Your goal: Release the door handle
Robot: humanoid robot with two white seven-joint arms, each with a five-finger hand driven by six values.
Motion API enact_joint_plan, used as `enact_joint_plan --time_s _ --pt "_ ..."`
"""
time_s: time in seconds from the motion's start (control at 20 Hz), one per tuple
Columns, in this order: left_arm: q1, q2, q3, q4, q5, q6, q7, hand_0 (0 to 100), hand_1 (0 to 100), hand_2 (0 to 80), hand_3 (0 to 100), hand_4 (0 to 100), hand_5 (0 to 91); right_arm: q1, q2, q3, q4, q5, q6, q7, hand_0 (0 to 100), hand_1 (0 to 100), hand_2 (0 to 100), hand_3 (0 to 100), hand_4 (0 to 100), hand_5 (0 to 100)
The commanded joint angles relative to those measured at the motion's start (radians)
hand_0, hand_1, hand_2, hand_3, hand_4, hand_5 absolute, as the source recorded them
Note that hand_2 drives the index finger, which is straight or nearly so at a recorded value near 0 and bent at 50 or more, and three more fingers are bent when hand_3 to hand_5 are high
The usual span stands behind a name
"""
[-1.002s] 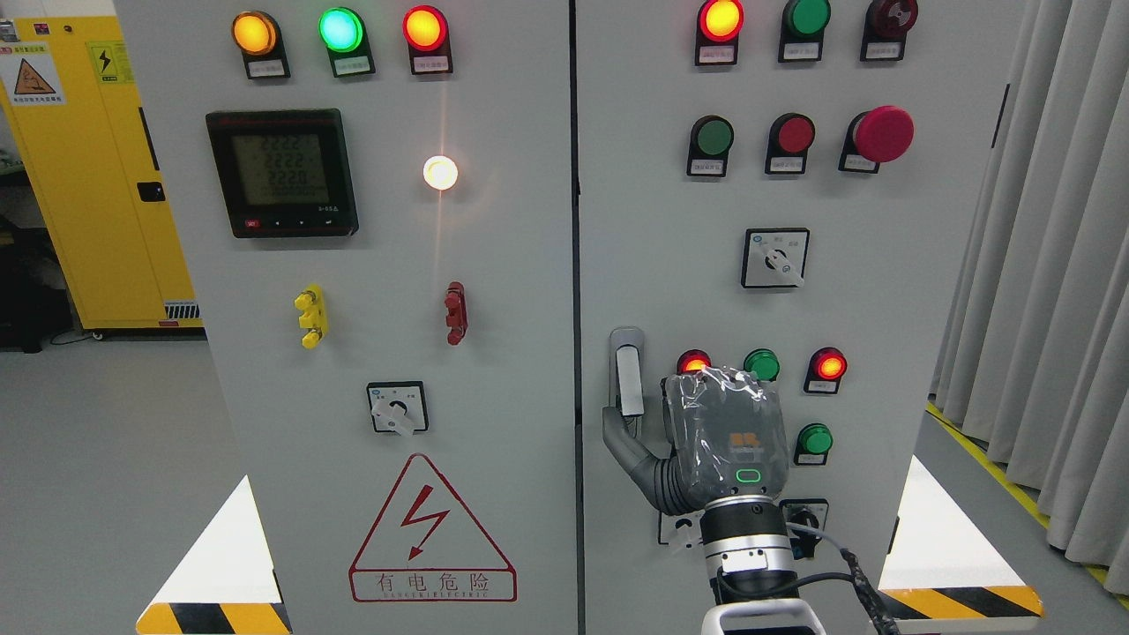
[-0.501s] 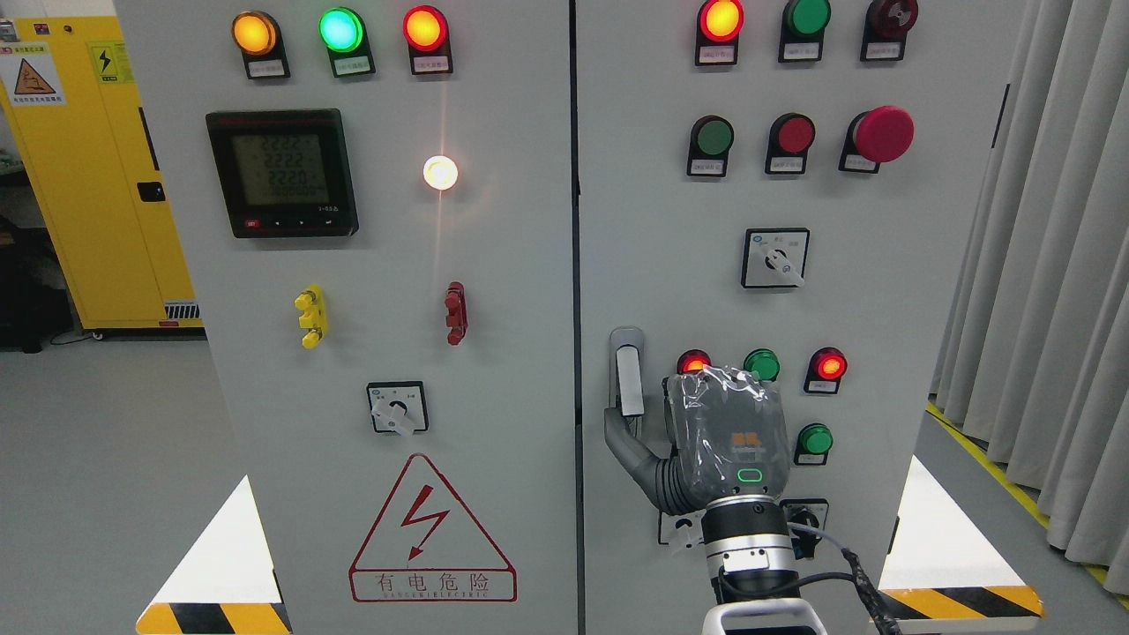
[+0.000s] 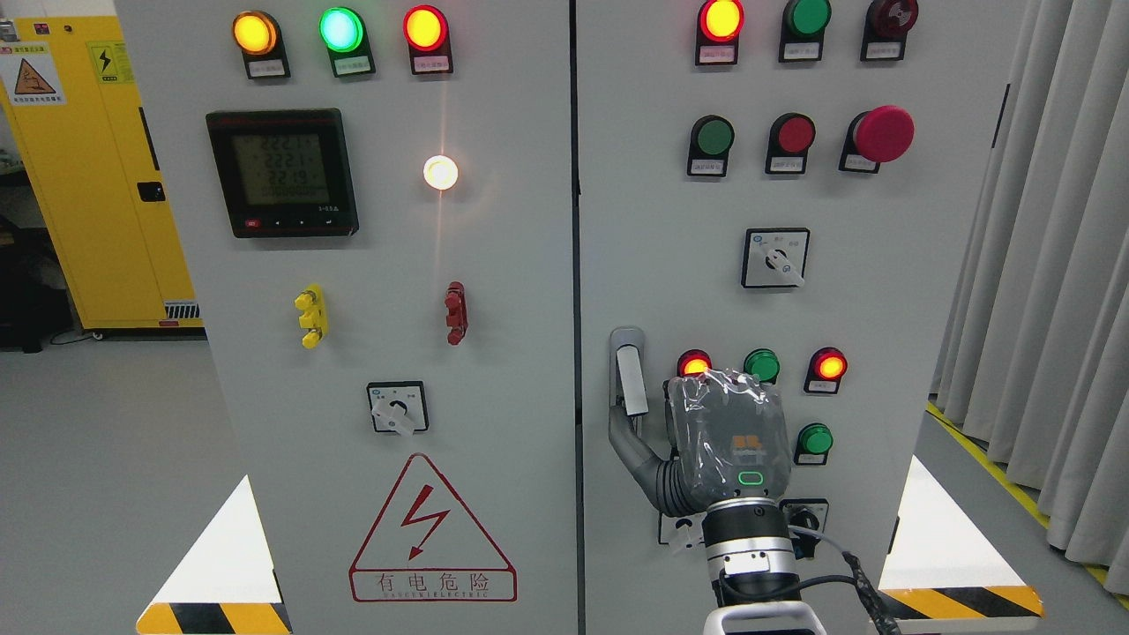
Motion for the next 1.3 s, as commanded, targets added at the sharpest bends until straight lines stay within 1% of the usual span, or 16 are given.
enact_joint_plan --time_s 0.0,0.25,0.4,0.75,0.95,1.05,1.25 --pt "0.0 0.0 0.0 -0.015 0.0 0.0 0.0 12 56 0.0 0 0 0.0 0.002 0.001 -0.002 -0.01 0.0 0.001 -0.006 60 26 100 100 100 100" --pt "0.0 0.0 0.0 -0.015 0.0 0.0 0.0 12 56 0.0 0 0 0.0 0.002 0.0 -0.002 -0.015 0.0 0.002 -0.006 66 27 100 100 100 100" --pt "0.0 0.0 0.0 -0.015 0.0 0.0 0.0 12 56 0.0 0 0 0.0 0.004 0.0 -0.002 -0.015 -0.002 0.001 -0.007 65 27 100 100 100 100" --pt "0.0 0.0 0.0 -0.015 0.0 0.0 0.0 12 56 0.0 0 0 0.0 0.004 -0.003 -0.017 -0.017 -0.005 0.001 -0.006 50 31 100 100 100 100" --pt "0.0 0.0 0.0 -0.015 0.0 0.0 0.0 12 56 0.0 0 0 0.0 0.004 -0.005 -0.024 -0.021 -0.005 -0.001 -0.006 46 32 100 100 100 100" --pt "0.0 0.0 0.0 -0.015 0.0 0.0 0.0 12 56 0.0 0 0 0.0 0.004 -0.005 -0.024 -0.023 -0.006 -0.001 -0.006 41 33 100 100 100 100" --pt "0.0 0.0 0.0 -0.015 0.0 0.0 0.0 12 56 0.0 0 0 0.0 0.004 -0.005 -0.033 -0.023 -0.008 -0.001 -0.006 40 33 100 100 100 100"
